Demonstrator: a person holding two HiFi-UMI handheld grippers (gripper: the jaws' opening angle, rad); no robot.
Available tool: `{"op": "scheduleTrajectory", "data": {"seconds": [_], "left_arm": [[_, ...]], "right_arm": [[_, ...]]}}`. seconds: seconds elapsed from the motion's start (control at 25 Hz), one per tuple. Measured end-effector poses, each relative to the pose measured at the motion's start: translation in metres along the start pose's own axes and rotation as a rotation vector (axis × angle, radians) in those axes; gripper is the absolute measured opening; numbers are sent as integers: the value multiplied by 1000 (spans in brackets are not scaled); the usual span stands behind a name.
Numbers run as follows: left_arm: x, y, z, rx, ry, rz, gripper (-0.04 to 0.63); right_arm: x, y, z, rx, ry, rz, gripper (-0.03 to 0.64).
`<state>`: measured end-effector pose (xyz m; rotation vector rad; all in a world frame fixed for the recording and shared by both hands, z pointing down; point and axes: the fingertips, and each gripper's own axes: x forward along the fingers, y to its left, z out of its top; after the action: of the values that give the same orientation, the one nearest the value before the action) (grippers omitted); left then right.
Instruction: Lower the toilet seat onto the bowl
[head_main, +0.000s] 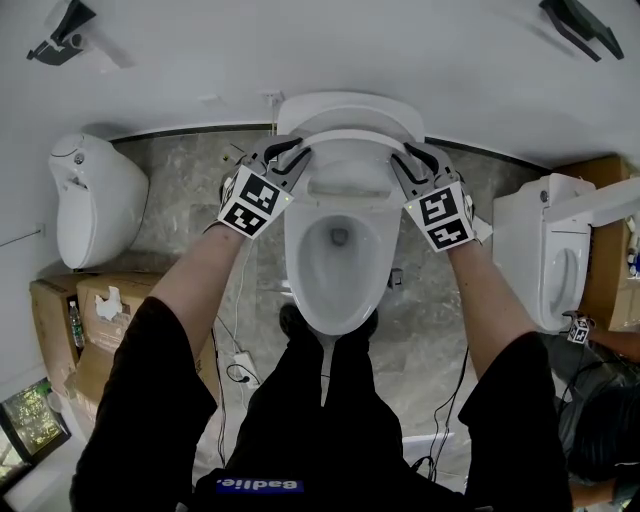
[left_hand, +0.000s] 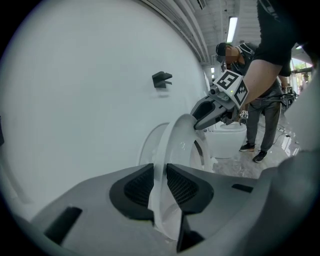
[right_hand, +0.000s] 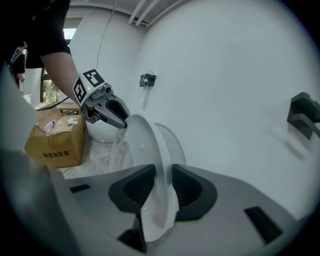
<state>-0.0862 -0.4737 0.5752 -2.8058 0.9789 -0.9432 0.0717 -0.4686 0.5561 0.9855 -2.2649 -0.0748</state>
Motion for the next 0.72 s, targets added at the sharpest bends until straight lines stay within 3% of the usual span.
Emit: {"op": "scheduleTrajectory", "data": {"seconds": [0.72], "left_arm": [[-52, -64, -7, 77, -8, -60, 84]], "right_arm": [[-59, 57, -6, 9, 46, -75, 120]]}}
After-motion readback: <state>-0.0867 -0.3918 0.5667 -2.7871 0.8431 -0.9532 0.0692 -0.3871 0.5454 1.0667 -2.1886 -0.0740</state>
